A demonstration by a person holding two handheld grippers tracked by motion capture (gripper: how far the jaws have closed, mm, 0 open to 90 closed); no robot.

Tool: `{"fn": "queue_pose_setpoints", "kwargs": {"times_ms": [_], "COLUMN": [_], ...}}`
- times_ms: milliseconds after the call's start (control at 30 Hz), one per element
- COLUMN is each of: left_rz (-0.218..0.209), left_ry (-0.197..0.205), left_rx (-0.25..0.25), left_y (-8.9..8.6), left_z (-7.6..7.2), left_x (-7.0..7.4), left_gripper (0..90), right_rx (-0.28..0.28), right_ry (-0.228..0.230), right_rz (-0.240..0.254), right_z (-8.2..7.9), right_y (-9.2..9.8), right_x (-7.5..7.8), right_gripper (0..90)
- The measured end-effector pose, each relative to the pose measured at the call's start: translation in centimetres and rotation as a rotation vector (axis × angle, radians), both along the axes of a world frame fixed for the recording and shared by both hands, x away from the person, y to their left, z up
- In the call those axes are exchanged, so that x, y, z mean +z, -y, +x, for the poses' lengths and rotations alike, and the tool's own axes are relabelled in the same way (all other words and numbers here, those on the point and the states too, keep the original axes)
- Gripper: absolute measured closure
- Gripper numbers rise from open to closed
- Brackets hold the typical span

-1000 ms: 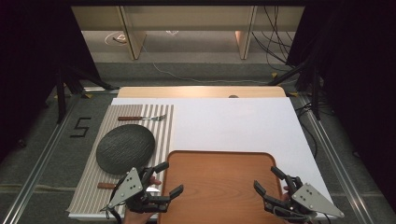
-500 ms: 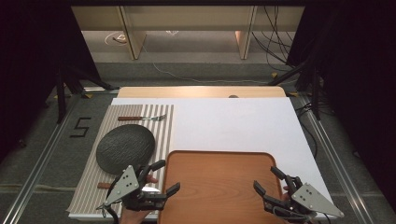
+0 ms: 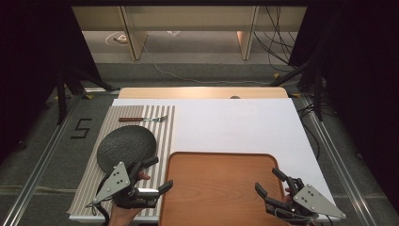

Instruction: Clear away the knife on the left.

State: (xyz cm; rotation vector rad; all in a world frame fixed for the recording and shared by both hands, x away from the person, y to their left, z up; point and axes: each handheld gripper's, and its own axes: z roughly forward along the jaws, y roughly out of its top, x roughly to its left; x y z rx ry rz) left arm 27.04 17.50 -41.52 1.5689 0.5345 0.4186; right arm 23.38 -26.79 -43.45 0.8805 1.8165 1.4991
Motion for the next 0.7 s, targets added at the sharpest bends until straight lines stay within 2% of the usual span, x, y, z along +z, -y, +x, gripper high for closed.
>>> {"fn": "queue_pose_setpoints", "kwargs": {"times_ms": [133,200,267,333,500,533,700], "left_rz": [0.008,0.032,0.038,0.067,0.102,0.131,0.169], "left_ry": [-0.01,-0.023,-0.024,-0.028,-0.034,-0.036,-0.052], "left_rx": [-0.001,-0.007,-0.008,-0.003,-0.004,-0.003,-0.012], "left_y": [-0.6,-0.9,-1.0,-1.2,-1.4,-1.5,-1.7], "left_z": [0.2,0.4,0.4,0.4,0.5,0.6,0.7], "left_x": [0.5,0.5,0.6,0.7,0.9,1.0,1.1], "left_gripper": [16.1,15.6,15.6,15.6,15.8,16.1,16.2], "right_rx": [0.002,0.002,0.002,0.004,0.006,0.004,0.005], "right_ry": [0.0,0.002,0.0,0.0,-0.002,-0.001,-0.002], "right_rz": [0.0,0.001,0.001,0.0,-0.002,0.0,-0.001], "right_z": [0.0,0.0,0.0,0.0,0.0,0.0,0.0], "right_y": [0.0,0.0,0.0,-0.1,-0.1,-0.1,0.0], "right_x": [0.0,0.0,0.0,0.0,0.0,0.0,0.0], "right_gripper": [28.7,28.7,28.7,28.7,28.7,28.6,28.7]}}
